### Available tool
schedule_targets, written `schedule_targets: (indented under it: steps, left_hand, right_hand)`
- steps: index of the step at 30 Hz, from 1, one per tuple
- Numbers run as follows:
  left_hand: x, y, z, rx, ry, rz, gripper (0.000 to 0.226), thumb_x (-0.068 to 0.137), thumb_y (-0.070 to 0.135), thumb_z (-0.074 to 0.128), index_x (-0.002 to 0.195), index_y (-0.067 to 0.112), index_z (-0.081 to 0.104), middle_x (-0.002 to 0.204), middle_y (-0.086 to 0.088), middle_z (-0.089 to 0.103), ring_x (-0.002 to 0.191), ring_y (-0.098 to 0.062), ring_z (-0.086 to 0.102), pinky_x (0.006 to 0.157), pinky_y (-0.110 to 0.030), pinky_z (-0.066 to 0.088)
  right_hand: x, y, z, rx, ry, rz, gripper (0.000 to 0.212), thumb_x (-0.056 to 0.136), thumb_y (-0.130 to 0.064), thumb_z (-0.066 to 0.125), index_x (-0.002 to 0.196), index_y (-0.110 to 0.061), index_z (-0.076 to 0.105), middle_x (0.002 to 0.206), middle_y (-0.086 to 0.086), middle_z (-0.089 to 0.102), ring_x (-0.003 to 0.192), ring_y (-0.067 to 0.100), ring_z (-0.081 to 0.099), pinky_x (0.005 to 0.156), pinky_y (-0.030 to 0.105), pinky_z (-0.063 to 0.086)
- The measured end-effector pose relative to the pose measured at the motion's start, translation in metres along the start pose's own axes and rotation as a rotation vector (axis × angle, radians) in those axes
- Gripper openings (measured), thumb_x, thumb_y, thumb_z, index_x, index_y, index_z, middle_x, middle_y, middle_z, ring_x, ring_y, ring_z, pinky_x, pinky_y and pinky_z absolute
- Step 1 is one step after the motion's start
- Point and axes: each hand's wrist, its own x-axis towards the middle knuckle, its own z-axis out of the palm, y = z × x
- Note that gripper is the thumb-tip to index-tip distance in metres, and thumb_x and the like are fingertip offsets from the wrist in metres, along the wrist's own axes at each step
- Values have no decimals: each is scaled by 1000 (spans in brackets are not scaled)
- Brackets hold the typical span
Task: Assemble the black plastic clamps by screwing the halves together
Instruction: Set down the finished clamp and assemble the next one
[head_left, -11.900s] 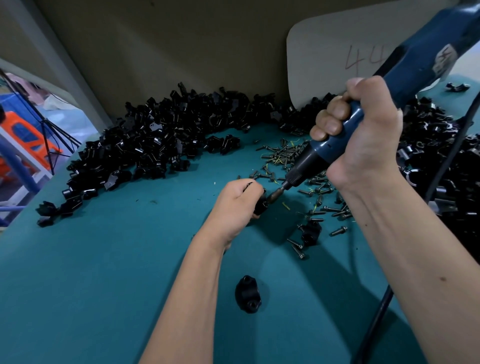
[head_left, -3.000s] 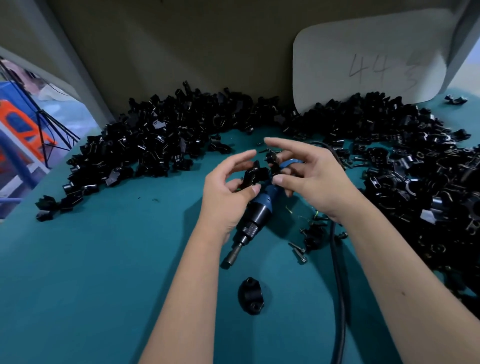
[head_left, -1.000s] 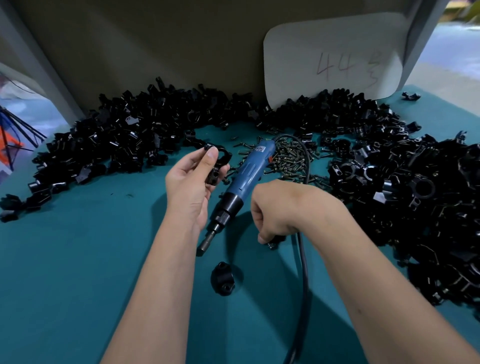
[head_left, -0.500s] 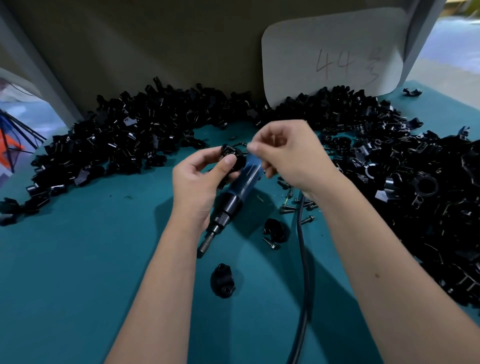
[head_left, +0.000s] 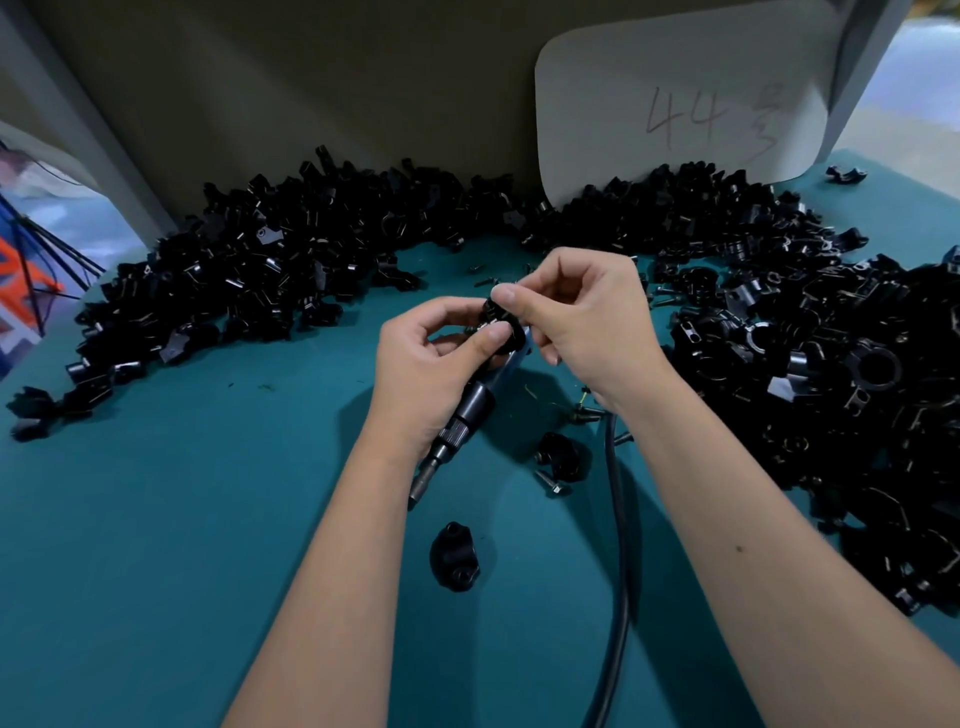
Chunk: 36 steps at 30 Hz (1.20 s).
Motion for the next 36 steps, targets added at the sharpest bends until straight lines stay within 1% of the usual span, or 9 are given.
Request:
schedule_targets:
  steps: [10, 13, 17, 19, 22, 27, 29, 31, 36]
  left_hand:
    - [5, 0, 6, 67, 9, 29, 18, 85, 26, 84, 100, 18, 77, 97, -9, 79, 84, -31, 79, 81, -49, 64]
    - [6, 0, 8, 76, 72, 43, 14, 87, 27, 83, 98, 21, 77, 94, -4, 79, 79, -27, 78, 74, -42, 64]
    - [7, 0, 13, 43, 182, 51, 18, 90, 21, 81, 102, 9, 76, 89, 2, 79, 74, -16, 77, 69, -27, 60]
    - [7, 1, 16, 14, 205, 47, 19, 91, 18, 81, 103, 6, 75, 88, 3, 79, 75, -16, 77, 71, -28, 61]
    - [6, 4, 20, 42, 177, 44, 15, 90, 16, 81, 101, 8, 75, 85, 7, 78, 73, -11, 75, 70, -29, 62]
    - [4, 7, 24, -76, 163, -70, 10, 92, 16, 79, 99, 10, 75, 92, -4, 78, 74, -16, 74, 72, -30, 61]
    - [4, 11, 23, -169, 202, -146, 10, 94, 15, 76, 99, 7, 72, 92, -9, 78, 71, -18, 74, 68, -28, 60]
    - [4, 14, 18, -285, 236, -226, 9, 96, 16, 73, 97, 8, 70, 86, -5, 79, 70, -17, 73, 65, -24, 59]
    - [2, 13, 3, -445, 251, -373, 18, 94, 20, 75, 102, 6, 67, 88, -9, 79, 73, -16, 73, 67, -23, 60]
  right_hand:
    - [3, -7, -12, -60, -76, -54, 25, 90, -25, 82, 71, -11, 71, 53, 9, 60, 38, 19, 45, 37, 23, 36]
    - [5, -10, -23, -160, -175, -69, 10, 98, -19, 72, 99, -16, 82, 73, 14, 67, 55, 34, 54, 46, 28, 48]
    - [7, -14, -27, -334, -303, -64, 32, 102, -12, 63, 129, -27, 73, 96, -6, 65, 72, 13, 58, 62, 19, 48]
    - [8, -17, -30, -327, -341, -43, 37, 103, -9, 60, 131, -30, 72, 96, -6, 65, 74, 23, 58, 58, 28, 52]
    - [9, -22, -36, -344, -354, 2, 35, 104, -15, 60, 125, -41, 74, 96, 10, 74, 79, 52, 57, 56, 52, 54]
    - [9, -23, -43, -442, -262, 51, 19, 100, -25, 68, 114, -35, 75, 75, 2, 71, 67, 11, 65, 54, 17, 48]
    - [9, -24, -51, -750, -430, 143, 3, 92, -27, 78, 92, -29, 78, 74, -10, 71, 66, 5, 64, 61, 19, 48]
    - [5, -26, -54, -948, -616, 268, 8, 82, -25, 87, 85, -28, 80, 74, -14, 71, 67, -2, 62, 65, 20, 48]
    - [1, -31, -43, -1023, -687, 333, 16, 81, -17, 88, 76, -28, 78, 75, -13, 71, 68, 0, 63, 56, 13, 42]
